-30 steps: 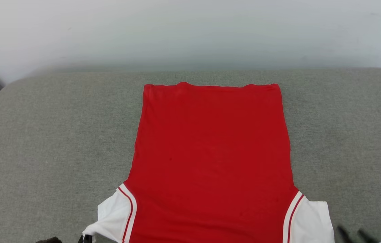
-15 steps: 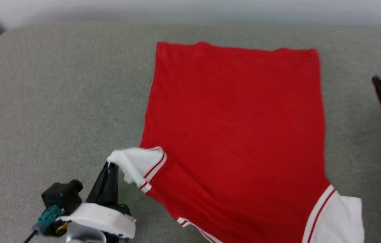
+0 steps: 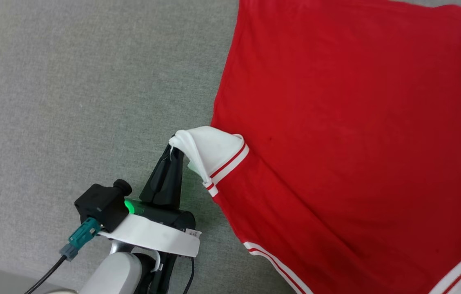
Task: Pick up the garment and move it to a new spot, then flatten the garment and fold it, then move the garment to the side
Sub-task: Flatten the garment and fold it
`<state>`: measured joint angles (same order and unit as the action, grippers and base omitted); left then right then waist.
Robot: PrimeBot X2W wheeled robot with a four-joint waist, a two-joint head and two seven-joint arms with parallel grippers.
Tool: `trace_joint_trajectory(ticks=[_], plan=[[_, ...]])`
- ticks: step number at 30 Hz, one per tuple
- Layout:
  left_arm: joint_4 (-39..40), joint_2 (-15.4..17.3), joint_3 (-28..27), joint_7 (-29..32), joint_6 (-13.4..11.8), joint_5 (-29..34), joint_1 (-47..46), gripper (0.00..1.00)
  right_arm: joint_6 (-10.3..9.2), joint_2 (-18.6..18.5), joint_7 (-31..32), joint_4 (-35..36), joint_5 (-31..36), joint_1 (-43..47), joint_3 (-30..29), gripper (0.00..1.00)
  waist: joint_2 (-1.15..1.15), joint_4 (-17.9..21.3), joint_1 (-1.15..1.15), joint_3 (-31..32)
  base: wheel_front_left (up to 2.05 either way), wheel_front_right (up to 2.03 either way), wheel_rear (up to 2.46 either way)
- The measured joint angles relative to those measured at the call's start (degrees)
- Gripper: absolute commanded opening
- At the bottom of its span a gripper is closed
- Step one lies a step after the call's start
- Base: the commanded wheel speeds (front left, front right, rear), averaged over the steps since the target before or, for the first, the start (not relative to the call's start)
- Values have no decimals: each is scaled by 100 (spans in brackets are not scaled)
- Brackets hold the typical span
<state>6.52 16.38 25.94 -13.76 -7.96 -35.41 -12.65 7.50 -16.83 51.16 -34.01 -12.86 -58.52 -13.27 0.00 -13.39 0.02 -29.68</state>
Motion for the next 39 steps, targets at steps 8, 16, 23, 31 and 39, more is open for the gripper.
trace_joint_trajectory(ticks=[8,16,23,31,39], plan=[[-57,-102,53,-55,140,40,-83,0,-1,48,616,-255,339,-336,-307,87,0,-257,-1,-348,0,0,0],[-197,-152,20,-80,191,38,-89,0,-1,112,911,-226,408,-343,-471,0,0,-320,-1,-303,0,0,0],[-448,-89,-23,-82,158,3,51,0,0,-188,539,146,188,47,166,0,0,-292,-1,26,0,0,0],[-756,229,-179,144,-70,-90,572,0,0,-1010,382,1261,-436,1147,992,0,0,-61,-2,780,0,0,0],[-840,527,-564,285,-461,-326,1238,0,1,-1316,591,2565,-999,3354,713,0,0,526,-2,1508,0,0,0]])
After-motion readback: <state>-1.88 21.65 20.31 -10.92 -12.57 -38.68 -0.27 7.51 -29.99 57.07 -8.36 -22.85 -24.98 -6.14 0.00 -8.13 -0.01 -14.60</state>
